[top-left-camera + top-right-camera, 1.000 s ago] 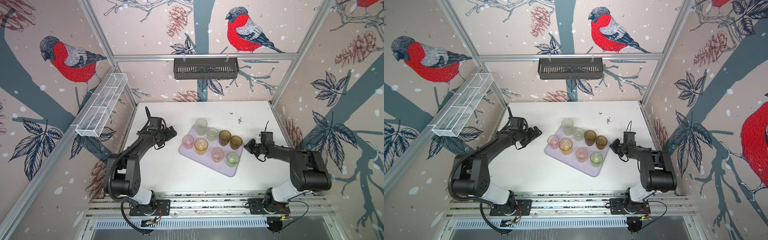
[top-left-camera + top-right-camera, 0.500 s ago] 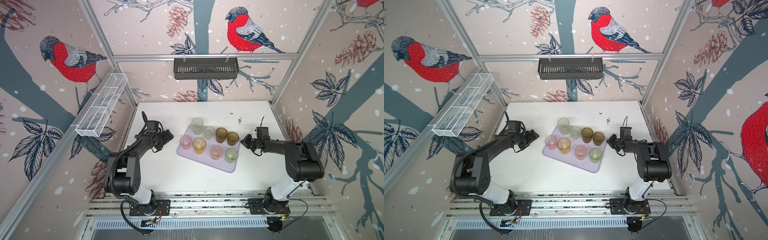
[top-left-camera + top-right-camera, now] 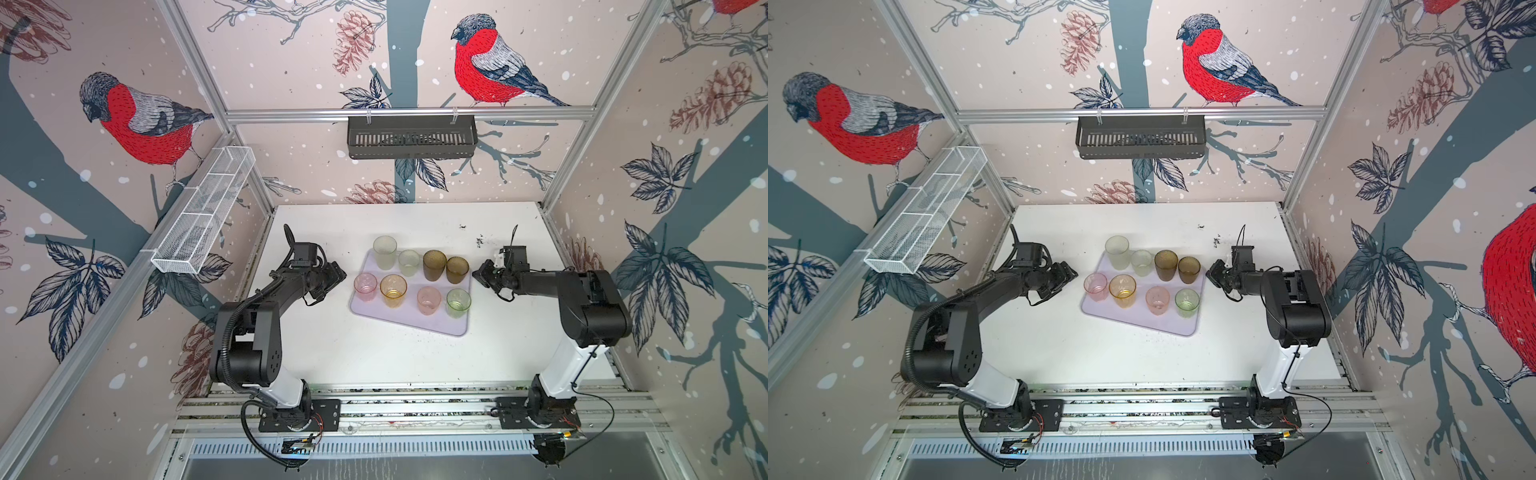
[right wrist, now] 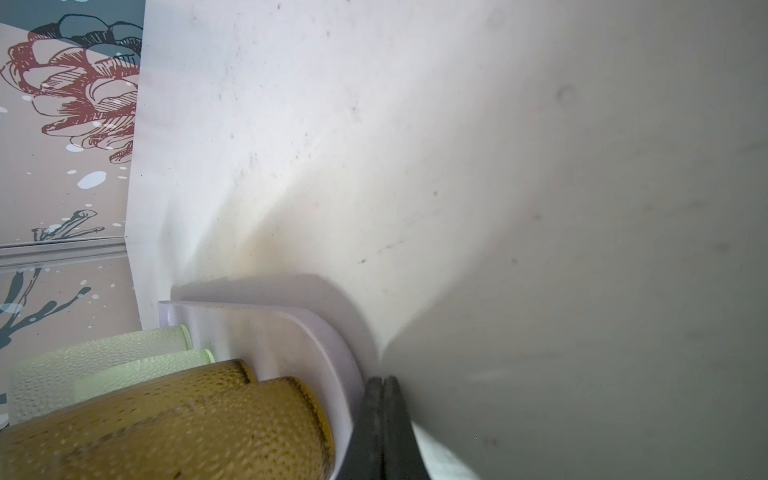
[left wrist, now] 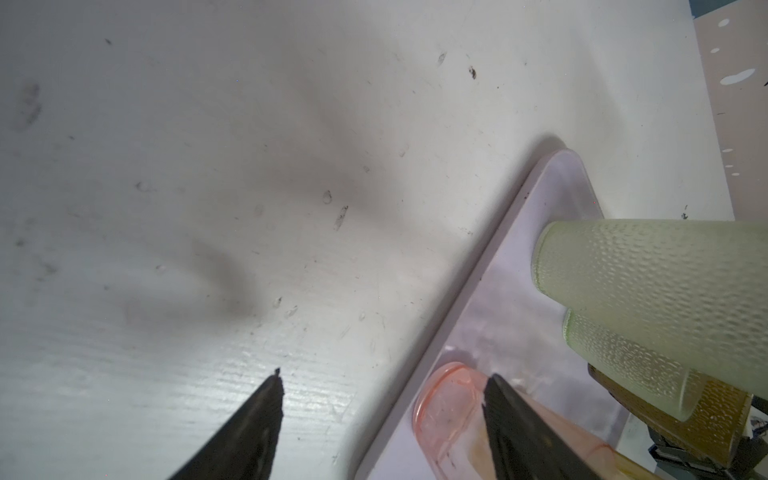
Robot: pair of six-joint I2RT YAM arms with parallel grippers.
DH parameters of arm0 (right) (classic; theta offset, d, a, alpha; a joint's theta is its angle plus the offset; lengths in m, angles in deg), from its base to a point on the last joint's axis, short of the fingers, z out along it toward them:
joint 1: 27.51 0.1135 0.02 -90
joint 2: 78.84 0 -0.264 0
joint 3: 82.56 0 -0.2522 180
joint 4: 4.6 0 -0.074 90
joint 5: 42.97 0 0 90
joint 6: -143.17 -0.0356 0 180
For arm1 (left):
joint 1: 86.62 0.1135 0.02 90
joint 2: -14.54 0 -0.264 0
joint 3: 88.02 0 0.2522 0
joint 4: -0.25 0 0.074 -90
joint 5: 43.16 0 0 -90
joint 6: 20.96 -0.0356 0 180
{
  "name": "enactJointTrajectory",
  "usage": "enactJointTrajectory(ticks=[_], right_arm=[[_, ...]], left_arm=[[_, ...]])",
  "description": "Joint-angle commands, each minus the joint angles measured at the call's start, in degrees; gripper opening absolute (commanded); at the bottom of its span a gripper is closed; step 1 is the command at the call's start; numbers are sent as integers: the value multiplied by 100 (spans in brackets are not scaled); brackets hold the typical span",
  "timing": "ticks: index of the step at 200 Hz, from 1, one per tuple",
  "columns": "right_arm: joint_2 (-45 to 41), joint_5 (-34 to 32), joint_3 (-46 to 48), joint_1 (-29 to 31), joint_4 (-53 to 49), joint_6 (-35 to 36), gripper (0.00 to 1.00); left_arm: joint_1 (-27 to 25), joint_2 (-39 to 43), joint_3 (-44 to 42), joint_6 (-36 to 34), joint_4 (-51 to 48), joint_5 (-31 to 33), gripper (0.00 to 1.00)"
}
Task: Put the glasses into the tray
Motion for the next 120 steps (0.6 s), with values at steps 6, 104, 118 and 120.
enactJointTrajectory(ticks=[6, 104, 118, 120], right_arm=[[164, 76, -134, 89, -137, -2, 3], [649, 146, -674, 356, -164, 14, 3], [700, 151, -726, 368, -164, 22, 3], [716, 155, -731, 373, -170, 22, 3]], left_arm=[[3, 25, -71, 21, 5, 134, 77], [272, 156, -488, 188, 221, 16, 76], [288, 156, -522, 153, 217, 28, 76], [285, 151, -530, 156, 214, 29, 76]])
